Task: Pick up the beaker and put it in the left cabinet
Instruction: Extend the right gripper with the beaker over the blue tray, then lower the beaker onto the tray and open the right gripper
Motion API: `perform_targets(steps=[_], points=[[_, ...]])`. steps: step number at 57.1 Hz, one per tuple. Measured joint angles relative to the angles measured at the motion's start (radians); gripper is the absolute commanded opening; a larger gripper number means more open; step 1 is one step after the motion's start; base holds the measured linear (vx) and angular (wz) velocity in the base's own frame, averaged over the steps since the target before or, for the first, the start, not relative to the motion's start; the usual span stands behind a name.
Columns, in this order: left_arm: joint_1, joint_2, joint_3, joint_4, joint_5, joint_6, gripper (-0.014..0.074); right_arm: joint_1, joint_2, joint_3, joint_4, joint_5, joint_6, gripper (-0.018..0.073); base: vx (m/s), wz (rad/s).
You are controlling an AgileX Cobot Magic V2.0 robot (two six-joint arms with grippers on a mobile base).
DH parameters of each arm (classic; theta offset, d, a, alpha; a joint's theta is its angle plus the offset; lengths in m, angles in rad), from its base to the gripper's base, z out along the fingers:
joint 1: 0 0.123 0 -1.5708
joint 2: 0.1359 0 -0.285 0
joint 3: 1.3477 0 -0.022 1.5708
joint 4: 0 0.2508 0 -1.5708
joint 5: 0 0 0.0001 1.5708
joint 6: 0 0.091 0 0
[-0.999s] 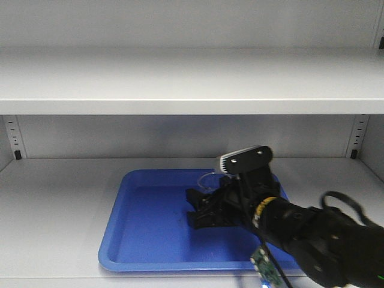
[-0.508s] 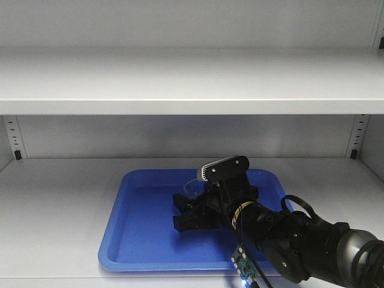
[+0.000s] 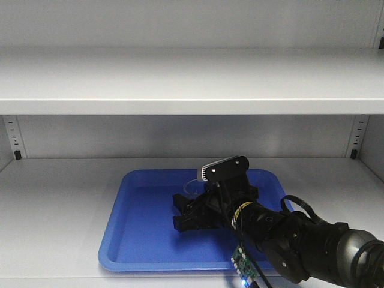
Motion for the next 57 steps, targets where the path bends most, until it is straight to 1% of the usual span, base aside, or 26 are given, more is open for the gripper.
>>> perform_targets(steps=[5,15,34,41,45,49,51,53,57], points=[[0.000,0.000,0.000,0.000,0.000,0.000,0.0001,0.000,0.000,0.000,0.000,-0.010,0.000,0.0590,0.00,0.00],[0.000,0.000,0.000,0.000,0.000,0.000,0.0001,0.000,-0.004,0.000,0.002,-0.048,0.000,0.0592,0.00,0.00],[0.000,0.000,0.000,0.000,0.000,0.000,0.0001,0.000,-0.106,0.000,0.002,-0.066,0.000,0.0592,0.00,0.00],[0.000,0.000,0.000,0.000,0.000,0.000,0.0001,0.000,-0.148,0.000,0.002,-0.048,0.000,0.0559,0.00,0.00],[0.000,0.000,0.000,0.000,0.000,0.000,0.0001,0.000,-0.170,0.000,0.002,-0.020,0.000,0.0491,0.00,0.00],[0.000,0.000,0.000,0.000,0.000,0.000,0.0001,0.000,-0.191,0.000,0.002,0.034,0.000,0.0368,0.00,0.00],[0.000,0.000,0.000,0.000,0.000,0.000,0.0001,0.000,-0.204,0.000,0.002,0.073,0.000,0.0291,0.00,0.00],[0.000,0.000,0.000,0.000,0.000,0.000,0.0001,0.000,-0.217,0.000,0.003,0.121,0.000,0.0189,0.00,0.00],[0.000,0.000,0.000,0.000,0.000,0.000,0.0001,0.000,-0.245,0.000,0.003,0.228,0.000,0.0013,0.00,0.00]])
